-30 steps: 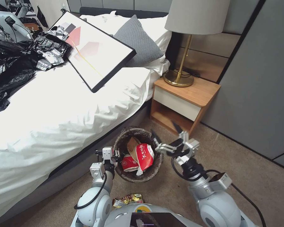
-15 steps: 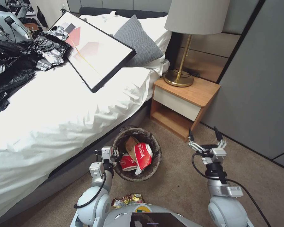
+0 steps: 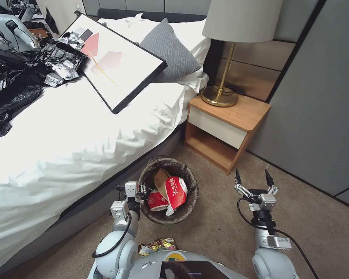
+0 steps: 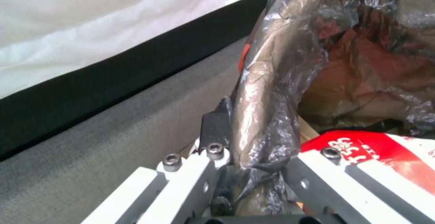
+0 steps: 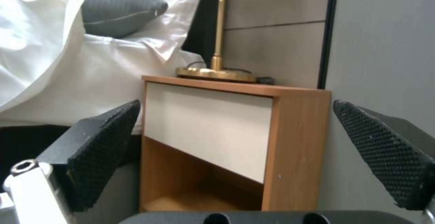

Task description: Pick up the trash bin, then pick up the garbage from the floor and place it into the trash bin.

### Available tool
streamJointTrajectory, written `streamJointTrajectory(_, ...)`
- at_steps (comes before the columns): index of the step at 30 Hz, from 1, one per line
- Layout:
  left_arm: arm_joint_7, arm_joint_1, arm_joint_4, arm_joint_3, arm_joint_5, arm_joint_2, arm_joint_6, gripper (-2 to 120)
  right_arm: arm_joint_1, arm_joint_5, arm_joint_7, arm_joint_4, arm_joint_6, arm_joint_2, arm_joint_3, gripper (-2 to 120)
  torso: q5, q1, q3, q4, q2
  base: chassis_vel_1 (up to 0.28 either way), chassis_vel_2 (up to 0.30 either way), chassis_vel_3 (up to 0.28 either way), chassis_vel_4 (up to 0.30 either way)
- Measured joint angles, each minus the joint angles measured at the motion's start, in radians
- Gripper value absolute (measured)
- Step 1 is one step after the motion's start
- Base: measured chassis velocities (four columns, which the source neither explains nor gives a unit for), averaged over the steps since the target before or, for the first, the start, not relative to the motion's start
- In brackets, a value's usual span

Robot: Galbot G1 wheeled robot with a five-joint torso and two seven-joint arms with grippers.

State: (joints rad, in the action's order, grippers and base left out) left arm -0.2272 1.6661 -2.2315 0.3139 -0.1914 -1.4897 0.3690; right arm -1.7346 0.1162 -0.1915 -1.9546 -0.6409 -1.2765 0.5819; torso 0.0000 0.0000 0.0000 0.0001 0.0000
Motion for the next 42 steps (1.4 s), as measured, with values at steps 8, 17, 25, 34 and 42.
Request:
streamJointTrajectory(8,0.0,-0.004,0.001,0.001,-0.001,0.002,0.001,3,0.011,-0.031,0.011,0.02,-0.014,-0.005,-0.012,100,0.0,0.0,0.0,0.0,0.0,0.0,0.0,0.0,0.0)
streamJointTrajectory(17,-0.001,-0.008,0.001,0.002,-0.003,0.003,0.003,3,0.023,-0.044,0.013,0.024,-0.009,-0.011,-0.027,100,0.0,0.0,0.0,0.0,0.0,0.008,-0.002,-0.003,0.002)
streamJointTrajectory(25,-0.001,-0.007,-0.005,0.002,-0.004,0.003,0.003,3,0.024,-0.044,0.015,0.024,-0.01,-0.007,-0.023,100,0.0,0.0,0.0,-0.0003,0.0,0.126,-0.095,-0.114,0.123)
streamJointTrajectory(34,-0.001,-0.001,-0.014,0.002,-0.002,0.003,0.003,3,0.026,-0.047,0.015,0.026,-0.023,-0.007,-0.017,100,0.0002,0.0,0.0,0.0,0.0,0.241,-0.229,-0.235,0.241)
streamJointTrajectory(42,-0.001,0.003,-0.018,0.001,0.001,0.003,0.003,3,0.039,-0.07,0.014,0.037,-0.046,-0.009,-0.007,100,-0.0004,0.0,0.0,-0.0003,0.0,0.214,-0.213,-0.204,0.205)
